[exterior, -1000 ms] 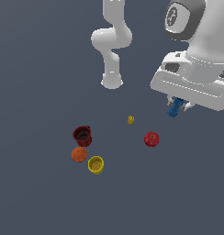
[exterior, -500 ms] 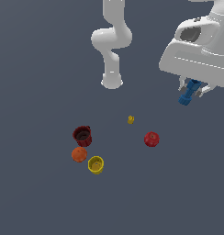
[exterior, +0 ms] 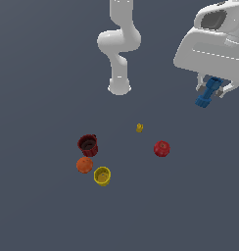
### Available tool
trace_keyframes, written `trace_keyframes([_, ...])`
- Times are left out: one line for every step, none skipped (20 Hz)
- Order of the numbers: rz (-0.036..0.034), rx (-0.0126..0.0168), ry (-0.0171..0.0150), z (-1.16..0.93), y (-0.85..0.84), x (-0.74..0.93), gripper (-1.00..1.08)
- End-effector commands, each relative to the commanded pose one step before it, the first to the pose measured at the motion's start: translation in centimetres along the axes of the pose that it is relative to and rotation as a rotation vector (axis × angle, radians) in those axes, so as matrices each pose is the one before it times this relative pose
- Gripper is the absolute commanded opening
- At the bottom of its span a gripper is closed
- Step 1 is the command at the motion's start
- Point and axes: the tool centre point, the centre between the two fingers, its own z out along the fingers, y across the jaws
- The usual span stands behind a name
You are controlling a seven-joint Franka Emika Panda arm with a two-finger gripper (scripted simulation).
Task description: Pick up a designated object from a clutter of objects.
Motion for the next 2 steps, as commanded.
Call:
trace_keyframes([-0.00006,-0.00029,-0.00024,-0.048,-0.037,0.033,-1.0])
trace_keyframes([0.0,0.0,0.0,0.024,-0.002,0.0,-1.0])
